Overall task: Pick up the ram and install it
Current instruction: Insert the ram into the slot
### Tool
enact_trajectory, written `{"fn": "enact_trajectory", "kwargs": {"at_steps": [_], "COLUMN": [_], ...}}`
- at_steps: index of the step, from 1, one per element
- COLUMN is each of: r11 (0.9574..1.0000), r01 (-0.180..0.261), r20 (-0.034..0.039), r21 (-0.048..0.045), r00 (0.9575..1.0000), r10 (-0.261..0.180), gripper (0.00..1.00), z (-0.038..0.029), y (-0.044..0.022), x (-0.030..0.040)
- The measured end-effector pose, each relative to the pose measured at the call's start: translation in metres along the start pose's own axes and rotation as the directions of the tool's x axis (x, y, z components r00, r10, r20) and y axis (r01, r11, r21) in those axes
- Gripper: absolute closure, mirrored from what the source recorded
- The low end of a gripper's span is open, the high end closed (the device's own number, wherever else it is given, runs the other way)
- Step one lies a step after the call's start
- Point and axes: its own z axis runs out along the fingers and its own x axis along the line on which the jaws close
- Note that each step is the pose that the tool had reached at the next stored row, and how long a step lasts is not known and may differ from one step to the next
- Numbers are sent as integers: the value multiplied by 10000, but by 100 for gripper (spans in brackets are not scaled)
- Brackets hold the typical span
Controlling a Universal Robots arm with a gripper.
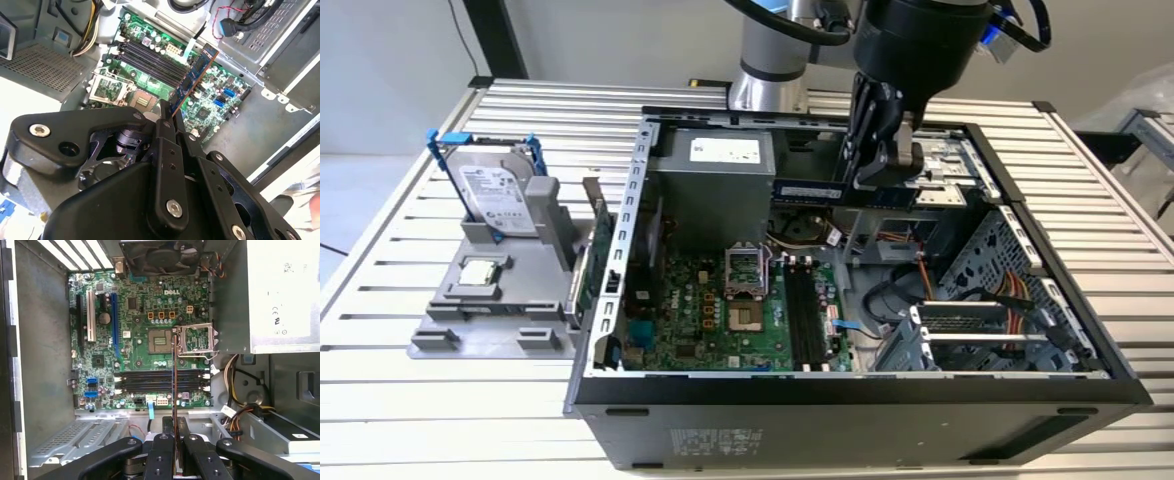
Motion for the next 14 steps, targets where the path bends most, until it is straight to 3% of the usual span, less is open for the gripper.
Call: {"fn": "enact_trajectory", "kwargs": {"at_steps": [14], "r11": [9999], "r01": [-127], "r20": [5], "r21": [-3], "r00": [9999], "r10": [127], "gripper": [100], "z": [0], "y": [0], "x": [-4]}}
